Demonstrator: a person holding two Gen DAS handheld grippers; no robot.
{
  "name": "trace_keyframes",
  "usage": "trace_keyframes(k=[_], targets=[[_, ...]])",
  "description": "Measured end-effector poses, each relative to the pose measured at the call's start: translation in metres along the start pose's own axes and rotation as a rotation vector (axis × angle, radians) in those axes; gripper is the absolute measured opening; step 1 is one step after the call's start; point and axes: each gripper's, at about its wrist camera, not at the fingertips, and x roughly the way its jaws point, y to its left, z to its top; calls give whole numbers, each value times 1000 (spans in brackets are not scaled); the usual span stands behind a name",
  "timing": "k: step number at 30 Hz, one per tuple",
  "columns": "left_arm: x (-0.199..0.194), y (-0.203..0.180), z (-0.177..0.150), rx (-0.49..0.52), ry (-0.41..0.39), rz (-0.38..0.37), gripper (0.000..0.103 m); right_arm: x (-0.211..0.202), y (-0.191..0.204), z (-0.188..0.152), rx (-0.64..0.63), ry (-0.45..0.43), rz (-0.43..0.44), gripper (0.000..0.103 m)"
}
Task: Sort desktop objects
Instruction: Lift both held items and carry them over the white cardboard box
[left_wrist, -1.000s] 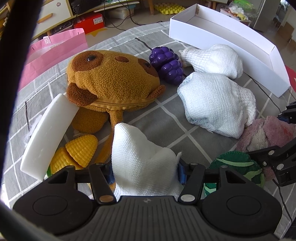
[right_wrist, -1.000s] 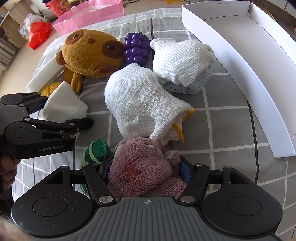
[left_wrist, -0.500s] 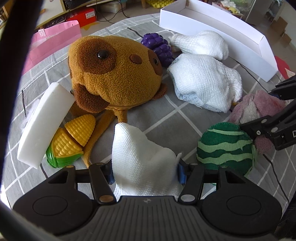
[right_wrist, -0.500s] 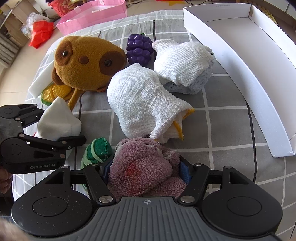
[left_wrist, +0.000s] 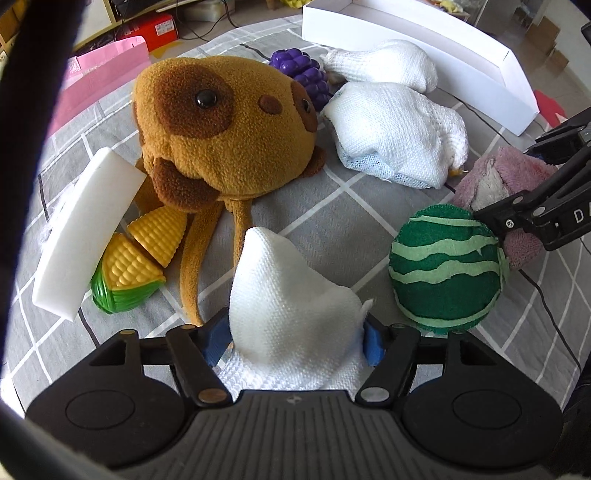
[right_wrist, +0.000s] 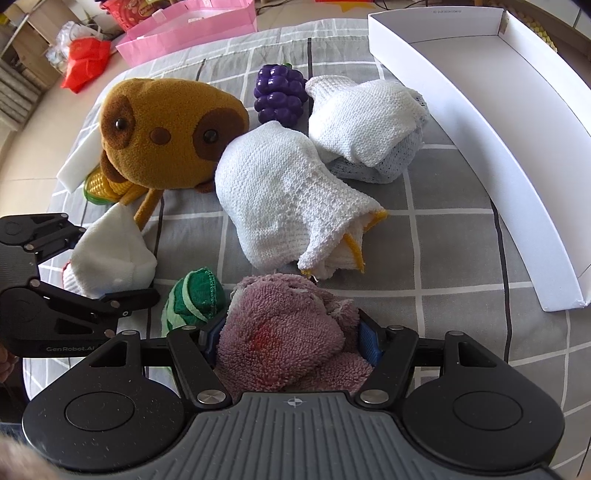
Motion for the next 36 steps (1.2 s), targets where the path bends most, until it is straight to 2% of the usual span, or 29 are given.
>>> trace_keyframes(k=[4, 12, 23, 36], targets=[[-1, -3, 5, 21, 4, -4, 58, -1, 1, -2, -4, 1, 0, 72], [-1, -4, 14, 22, -2, 1, 53, -2, 1, -7, -17, 7, -6, 70], [-8, -5, 30, 6, -28, -9, 51, -14, -17, -13, 11, -5, 8, 69], [-2, -2, 54, 3, -18, -1, 52, -13, -26, -15, 15, 0, -1, 69]])
